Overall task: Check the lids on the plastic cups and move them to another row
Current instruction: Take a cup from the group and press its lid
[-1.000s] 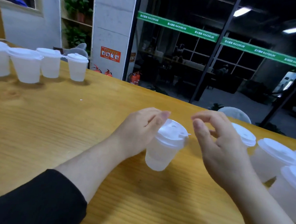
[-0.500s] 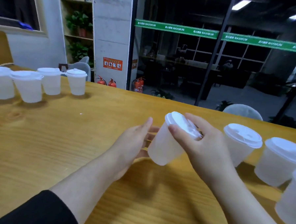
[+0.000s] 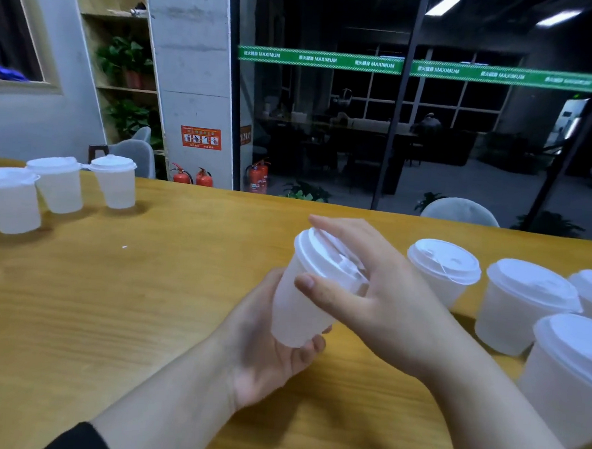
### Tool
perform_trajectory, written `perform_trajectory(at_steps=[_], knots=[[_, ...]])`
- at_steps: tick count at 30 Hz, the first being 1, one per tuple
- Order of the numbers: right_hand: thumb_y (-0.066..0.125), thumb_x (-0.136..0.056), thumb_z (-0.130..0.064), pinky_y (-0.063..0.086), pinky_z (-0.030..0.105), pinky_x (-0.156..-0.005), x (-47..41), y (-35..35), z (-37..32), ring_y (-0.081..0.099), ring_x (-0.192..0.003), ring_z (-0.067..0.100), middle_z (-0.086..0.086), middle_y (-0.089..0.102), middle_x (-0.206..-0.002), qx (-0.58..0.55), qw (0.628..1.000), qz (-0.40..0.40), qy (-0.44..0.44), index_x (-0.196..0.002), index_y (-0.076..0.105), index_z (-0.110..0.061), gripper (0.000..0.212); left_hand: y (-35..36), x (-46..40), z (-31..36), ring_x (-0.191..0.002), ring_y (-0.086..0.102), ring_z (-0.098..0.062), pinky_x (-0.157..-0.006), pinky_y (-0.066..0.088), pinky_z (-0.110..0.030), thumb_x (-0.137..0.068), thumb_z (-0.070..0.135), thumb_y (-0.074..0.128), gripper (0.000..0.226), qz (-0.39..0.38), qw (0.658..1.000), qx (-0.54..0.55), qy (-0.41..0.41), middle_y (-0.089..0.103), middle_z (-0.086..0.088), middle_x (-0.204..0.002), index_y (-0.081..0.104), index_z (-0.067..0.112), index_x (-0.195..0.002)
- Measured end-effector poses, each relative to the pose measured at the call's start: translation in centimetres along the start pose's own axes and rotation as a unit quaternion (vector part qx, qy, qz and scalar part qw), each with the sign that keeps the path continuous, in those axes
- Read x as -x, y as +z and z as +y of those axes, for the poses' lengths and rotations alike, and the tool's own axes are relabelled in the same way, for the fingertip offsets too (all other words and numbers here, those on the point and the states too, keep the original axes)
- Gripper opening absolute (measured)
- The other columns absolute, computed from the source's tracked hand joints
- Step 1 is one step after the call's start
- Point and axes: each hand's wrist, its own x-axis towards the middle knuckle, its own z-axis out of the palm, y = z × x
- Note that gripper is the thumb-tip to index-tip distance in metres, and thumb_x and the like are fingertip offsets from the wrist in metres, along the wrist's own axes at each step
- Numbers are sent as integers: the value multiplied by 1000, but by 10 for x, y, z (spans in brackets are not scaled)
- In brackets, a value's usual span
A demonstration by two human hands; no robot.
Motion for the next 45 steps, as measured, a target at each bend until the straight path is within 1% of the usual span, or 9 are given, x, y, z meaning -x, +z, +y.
perform_trajectory(at_steps=[6, 10, 16, 22, 25, 28, 31, 37, 45], knots=[[57, -86, -64, 28, -6, -91, -8, 22, -3, 38, -116, -27, -32, 44, -136, -28, 995, 95, 28, -149, 46, -39, 68, 5, -4, -3, -70, 67, -19, -70, 40, -34, -91, 39, 67, 26, 66, 989, 30, 128, 75, -8, -96, 81, 17, -97], [53, -86, -66, 36, 5, -97, -8, 35, -8, 38, -120, -16, -26, 41, -139, -85, 982, 152, 68, -152, 41, -37, 72, 2, -6, 0, -78, 64, -22, -70, 41, -37, -97, 44, 62, 35, 120, 968, -24, 218, 72, -7, -93, 74, 14, -111], [56, -74, -83, 39, 16, -99, 3, 10, -2, 39, -130, -17, -38, 43, -137, -6, 1000, 1, 1, -149, 39, -51, 83, -3, 8, 8, -56, 49, -16, -56, 29, -24, -97, 46, 56, 39, 42, 995, -79, 42, 67, -1, -77, 83, 26, -77], [59, -87, -66, 36, 8, -84, -3, 37, -5, 41, -111, -24, -31, 50, -120, -49, 985, 161, 45, -138, 50, -45, 56, -1, -6, -1, -58, 54, -17, -52, 33, -30, -99, 44, 59, 39, 112, 974, -59, 188, 64, -6, -82, 70, 9, -112], [58, -77, -81, 36, 5, -86, -2, 34, -4, 38, -114, -26, -40, 43, -122, -69, 988, 129, 40, -146, 41, -49, 78, -2, -4, 3, -62, 54, -17, -56, 33, -32, -101, 41, 54, 34, 132, 964, -82, 215, 65, -6, -83, 77, 16, -105], [52, -66, -93, 39, 15, -99, 3, 19, -4, 39, -129, -18, -39, 44, -133, -23, 999, 48, -3, -148, 34, -56, 92, -1, 8, 8, -59, 54, -16, -54, 33, -26, -102, 45, 50, 44, 62, 992, -79, 78, 67, -6, -80, 80, 28, -74], [63, -72, -80, 46, 30, -104, 5, 15, -1, 48, -128, -10, -35, 51, -132, -17, 999, 49, -4, -142, 42, -57, 76, -3, 6, 6, -47, 48, -16, -34, 31, -18, -101, 49, 51, 43, 25, 998, -64, -12, 62, -8, -72, 76, 19, -83], [68, -79, -63, 37, 2, -90, -3, 27, 0, 40, -120, -26, -35, 53, -127, -83, 982, 164, 36, -142, 49, -47, 69, 6, -4, 0, -55, 58, -16, -53, 36, -29, -91, 48, 68, 37, 94, 985, -18, 145, 68, -3, -77, 75, 14, -104], [33, -85, -87, 26, 19, -110, 0, 38, 2, 31, -139, -10, -23, 35, -156, -95, 979, 149, 99, -160, 27, -36, 91, 2, 0, -2, -62, 53, -18, -58, 37, -31, -94, 49, 68, 41, 104, 979, -28, 173, 66, -4, -82, 72, 13, -113]])
